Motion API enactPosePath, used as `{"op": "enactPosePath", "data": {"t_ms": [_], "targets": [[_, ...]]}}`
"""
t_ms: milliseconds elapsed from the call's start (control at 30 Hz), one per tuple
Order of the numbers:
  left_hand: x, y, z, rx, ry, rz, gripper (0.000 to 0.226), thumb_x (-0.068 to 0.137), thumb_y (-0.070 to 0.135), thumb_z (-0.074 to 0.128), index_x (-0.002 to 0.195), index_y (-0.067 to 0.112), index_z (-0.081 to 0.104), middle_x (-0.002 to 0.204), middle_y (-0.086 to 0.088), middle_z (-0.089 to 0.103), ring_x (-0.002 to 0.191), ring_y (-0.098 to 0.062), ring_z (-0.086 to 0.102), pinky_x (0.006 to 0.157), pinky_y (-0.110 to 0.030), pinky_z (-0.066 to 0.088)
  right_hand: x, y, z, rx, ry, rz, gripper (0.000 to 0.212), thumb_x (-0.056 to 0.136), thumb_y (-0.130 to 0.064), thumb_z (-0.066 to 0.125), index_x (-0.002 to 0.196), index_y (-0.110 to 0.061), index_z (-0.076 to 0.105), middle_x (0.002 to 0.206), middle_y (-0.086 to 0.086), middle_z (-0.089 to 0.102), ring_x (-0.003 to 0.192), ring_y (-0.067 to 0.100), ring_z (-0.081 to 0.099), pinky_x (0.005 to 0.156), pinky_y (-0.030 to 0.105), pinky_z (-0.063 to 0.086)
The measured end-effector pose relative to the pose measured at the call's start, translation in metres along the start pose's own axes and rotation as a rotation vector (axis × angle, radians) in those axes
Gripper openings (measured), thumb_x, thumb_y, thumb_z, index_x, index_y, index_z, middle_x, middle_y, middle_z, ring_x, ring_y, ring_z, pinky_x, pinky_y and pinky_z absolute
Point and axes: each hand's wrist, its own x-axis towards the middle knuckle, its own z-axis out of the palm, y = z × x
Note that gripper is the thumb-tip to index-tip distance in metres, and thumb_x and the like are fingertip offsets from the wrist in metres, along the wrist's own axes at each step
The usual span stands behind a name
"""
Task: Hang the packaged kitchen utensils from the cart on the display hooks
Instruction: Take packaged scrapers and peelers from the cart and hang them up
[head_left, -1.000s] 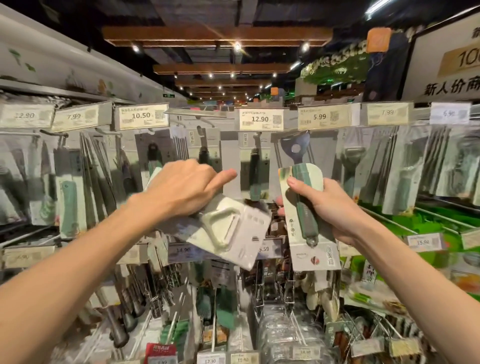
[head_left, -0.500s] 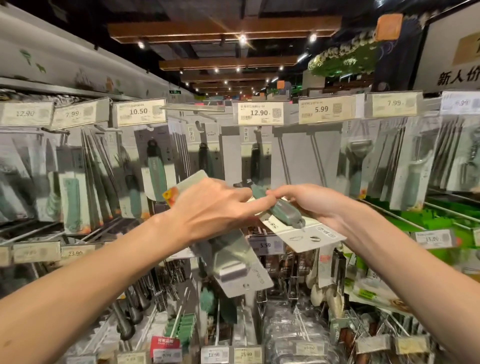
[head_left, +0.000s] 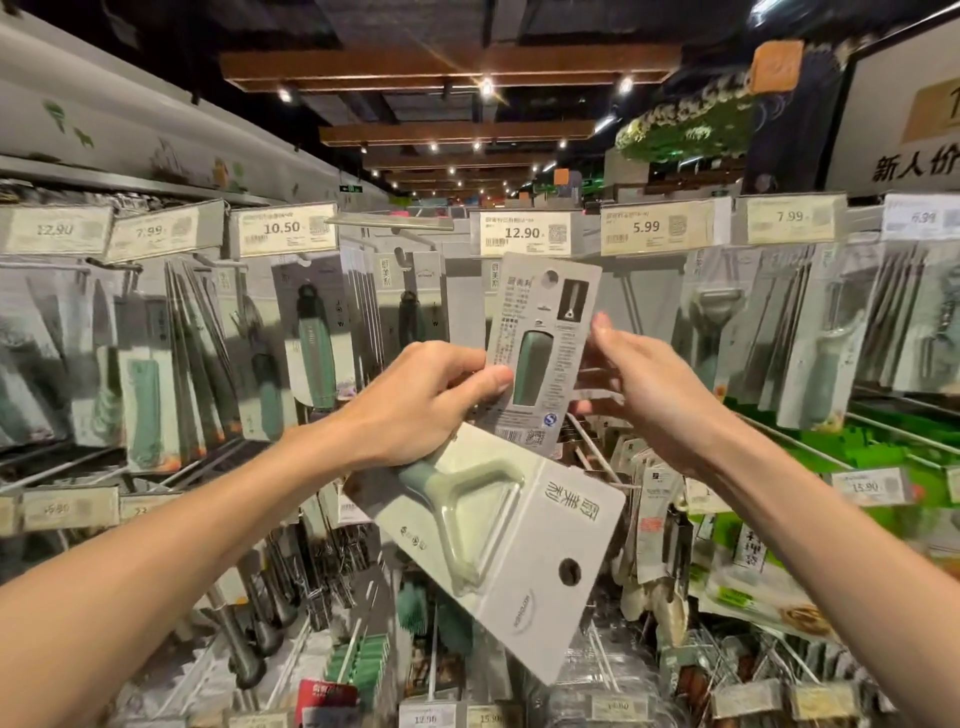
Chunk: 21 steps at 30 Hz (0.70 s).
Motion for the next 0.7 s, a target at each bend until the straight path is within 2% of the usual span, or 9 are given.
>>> {"op": "enactPosePath", "data": {"t_ms": [100,200,300,367,400,467,533,600,700], "targets": [[0.001,-0.003,0.001,-0.025,0.006,-0.040,0.046,0.102,0.040,0.047,0.068,0.010,0.056,0.058,0.007,0.040,0.054,-0.008,0.034,0.055,-0.030,0.031,0.001,-0.003,0.011,0.034,0.153,-0.106,0.028,0.101,-0.035,0.045,0.112,-0.016,0.061,0.097,0.003,0.074,0.085,0.013,0.072,0.066,0.024,0.056],[0.001,-0.007,0.003,0.076,0.086,-0.047,0.046,0.102,0.039,0.046,0.064,0.012,0.053,0.054,0.006,0.046,0.050,-0.011,0.039,0.055,-0.036,0.036,0.000,-0.005,0.021,0.084,0.316,-0.180,0.017,0.099,-0.029,0.052,0.107,-0.014,0.054,0.094,0.004,0.071,0.085,0.015,0.072,0.069,0.029,0.061],[-0.001,0.001,0.007,0.464,0.083,0.014,0.041,0.102,0.040,0.039,0.071,0.020,0.055,0.059,0.005,0.057,0.051,-0.012,0.052,0.056,-0.032,0.048,0.000,-0.006,0.033,0.024,0.081,-0.163,0.045,0.080,-0.050,0.063,0.111,-0.017,0.061,0.103,0.000,0.072,0.093,0.011,0.072,0.077,0.030,0.061],[-0.001,0.010,0.012,0.728,0.017,0.056,0.036,0.101,0.039,0.032,0.082,0.020,0.056,0.072,0.002,0.064,0.059,-0.019,0.059,0.061,-0.030,0.050,0.002,-0.007,0.043,-0.018,0.017,-0.107,0.057,0.071,-0.050,0.072,0.115,-0.016,0.061,0.107,0.001,0.070,0.096,0.011,0.071,0.078,0.031,0.061],[-0.001,0.012,0.015,0.812,-0.011,0.066,0.034,0.102,0.037,0.030,0.085,0.019,0.053,0.078,0.000,0.065,0.064,-0.022,0.062,0.060,-0.029,0.047,0.005,-0.007,0.047,-0.022,0.035,-0.083,0.053,0.074,-0.044,0.075,0.116,-0.014,0.060,0.105,0.002,0.070,0.094,0.011,0.071,0.076,0.030,0.061],[0.000,0.013,0.019,0.913,-0.045,0.095,0.028,0.103,0.033,0.027,0.086,0.018,0.043,0.084,-0.003,0.066,0.067,-0.024,0.061,0.058,-0.031,0.042,0.010,-0.008,0.052,-0.022,0.112,-0.065,0.029,0.086,-0.026,0.072,0.109,-0.011,0.061,0.095,0.004,0.072,0.082,0.012,0.070,0.067,0.028,0.060],[0.003,0.011,0.021,0.931,-0.060,0.137,0.029,0.105,0.036,0.024,0.087,0.019,0.039,0.083,-0.001,0.064,0.063,-0.023,0.057,0.057,-0.033,0.046,0.018,-0.006,0.054,-0.054,0.186,-0.064,0.008,0.094,-0.019,0.064,0.099,-0.012,0.063,0.085,0.005,0.073,0.076,0.015,0.067,0.067,0.037,0.059],[0.005,0.008,0.021,0.859,-0.055,0.167,0.036,0.104,0.048,0.021,0.088,0.023,0.040,0.074,0.006,0.051,0.058,-0.021,0.055,0.057,-0.033,0.051,0.024,-0.002,0.053,-0.056,0.233,-0.063,0.007,0.097,-0.018,0.059,0.099,-0.015,0.065,0.082,0.002,0.075,0.075,0.016,0.069,0.074,0.045,0.059],[0.011,0.000,0.013,0.763,-0.014,0.187,0.042,0.098,0.056,0.014,0.077,0.027,0.036,0.060,0.008,0.048,0.047,-0.015,0.052,0.052,-0.031,0.053,0.034,0.005,0.043,-0.032,0.247,-0.059,0.016,0.098,-0.018,0.057,0.112,-0.016,0.065,0.094,0.002,0.077,0.075,0.014,0.074,0.070,0.038,0.061]]}}
